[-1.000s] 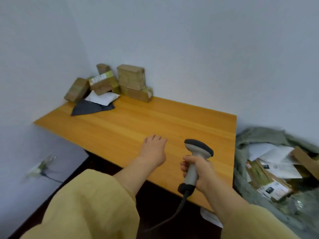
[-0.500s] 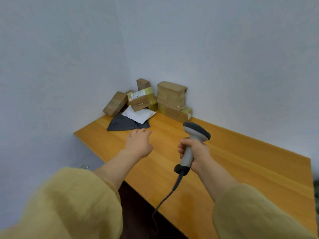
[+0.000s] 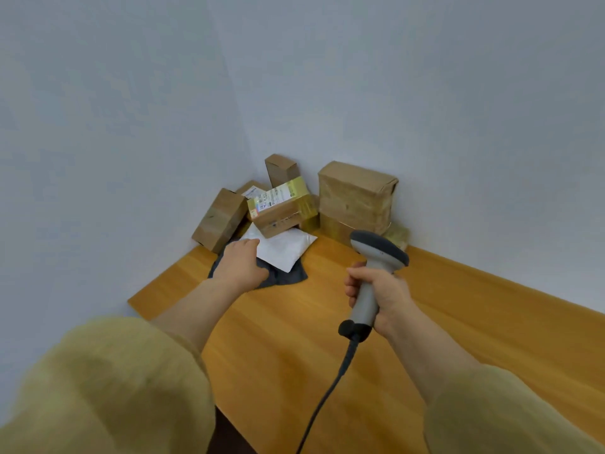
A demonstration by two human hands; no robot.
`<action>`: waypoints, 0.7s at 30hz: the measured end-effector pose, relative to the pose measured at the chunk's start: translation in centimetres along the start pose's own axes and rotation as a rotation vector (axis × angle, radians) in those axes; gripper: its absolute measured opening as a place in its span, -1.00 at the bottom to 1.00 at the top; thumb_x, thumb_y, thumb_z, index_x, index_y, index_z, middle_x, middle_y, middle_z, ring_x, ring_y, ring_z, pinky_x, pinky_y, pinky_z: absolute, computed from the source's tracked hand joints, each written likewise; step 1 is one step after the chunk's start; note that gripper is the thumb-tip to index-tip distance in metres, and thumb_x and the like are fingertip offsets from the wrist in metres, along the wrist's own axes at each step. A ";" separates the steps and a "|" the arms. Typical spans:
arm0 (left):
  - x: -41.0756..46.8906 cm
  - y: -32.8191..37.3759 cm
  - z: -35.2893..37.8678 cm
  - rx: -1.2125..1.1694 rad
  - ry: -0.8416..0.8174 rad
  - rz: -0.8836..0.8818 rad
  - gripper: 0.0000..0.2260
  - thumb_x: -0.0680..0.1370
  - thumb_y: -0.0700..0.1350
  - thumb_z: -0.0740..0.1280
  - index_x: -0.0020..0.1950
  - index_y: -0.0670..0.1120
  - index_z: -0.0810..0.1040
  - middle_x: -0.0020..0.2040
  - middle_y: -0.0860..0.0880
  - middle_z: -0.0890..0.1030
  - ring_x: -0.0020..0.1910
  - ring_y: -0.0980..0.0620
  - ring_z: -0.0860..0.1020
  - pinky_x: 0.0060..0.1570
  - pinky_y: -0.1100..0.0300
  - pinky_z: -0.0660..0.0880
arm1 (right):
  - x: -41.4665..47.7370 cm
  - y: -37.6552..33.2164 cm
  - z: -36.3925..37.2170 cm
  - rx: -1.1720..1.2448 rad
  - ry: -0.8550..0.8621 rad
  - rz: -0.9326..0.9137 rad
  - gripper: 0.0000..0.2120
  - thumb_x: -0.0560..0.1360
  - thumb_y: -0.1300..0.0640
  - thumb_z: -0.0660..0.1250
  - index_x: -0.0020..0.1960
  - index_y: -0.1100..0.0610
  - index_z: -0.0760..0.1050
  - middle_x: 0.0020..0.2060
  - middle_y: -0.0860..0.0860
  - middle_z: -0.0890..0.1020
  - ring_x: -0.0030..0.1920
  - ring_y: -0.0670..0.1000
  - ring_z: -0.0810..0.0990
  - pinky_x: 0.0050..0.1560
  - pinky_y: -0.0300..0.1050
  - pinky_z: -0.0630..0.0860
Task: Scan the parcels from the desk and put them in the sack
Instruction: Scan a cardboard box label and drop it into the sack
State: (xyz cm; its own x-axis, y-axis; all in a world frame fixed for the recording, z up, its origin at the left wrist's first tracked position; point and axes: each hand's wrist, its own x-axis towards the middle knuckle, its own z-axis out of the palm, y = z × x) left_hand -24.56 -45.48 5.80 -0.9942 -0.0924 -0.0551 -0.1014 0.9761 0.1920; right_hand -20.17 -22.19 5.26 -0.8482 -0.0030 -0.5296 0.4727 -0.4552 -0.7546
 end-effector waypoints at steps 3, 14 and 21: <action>7.0 -3.1 1.3 -0.054 -0.010 0.049 -0.80 0.39 -0.14 0.35 -0.02 -0.13 0.46 -0.01 -0.13 0.55 0.07 -0.18 0.52 -0.08 0.04 0.44 | 4.1 -0.1 2.7 0.010 0.028 0.011 -0.92 0.45 0.35 0.37 -0.12 0.21 0.51 -0.45 0.10 0.58 -0.49 0.00 0.52 -0.42 -0.16 0.46; 27.3 -9.1 3.7 -0.024 -0.175 0.108 0.12 0.30 0.08 0.56 0.54 -0.25 -0.15 0.55 -0.21 -0.03 0.53 -0.18 -0.07 0.48 0.01 -0.07 | 15.6 0.7 12.9 -0.074 0.196 0.018 -0.91 0.43 0.35 0.40 -0.09 0.23 0.54 -0.43 0.10 0.58 -0.47 0.02 0.52 -0.42 -0.13 0.47; 29.2 -10.0 5.0 -0.092 -0.257 0.149 0.06 0.24 0.04 0.60 0.52 -0.19 0.02 0.41 -0.24 0.21 0.40 -0.23 0.17 0.36 -0.07 0.23 | 17.3 0.8 13.5 -0.170 0.228 -0.013 -0.87 0.42 0.34 0.41 -0.04 0.24 0.56 -0.42 0.11 0.59 -0.46 0.03 0.53 -0.43 -0.13 0.48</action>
State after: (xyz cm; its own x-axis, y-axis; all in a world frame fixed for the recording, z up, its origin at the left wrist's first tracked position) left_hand -52.39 -56.93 -2.65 -0.9577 0.1150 -0.2637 0.0305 0.9521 0.3042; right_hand -37.66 -34.64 0.72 -0.7880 0.2105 -0.5786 0.5121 -0.2976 -0.8057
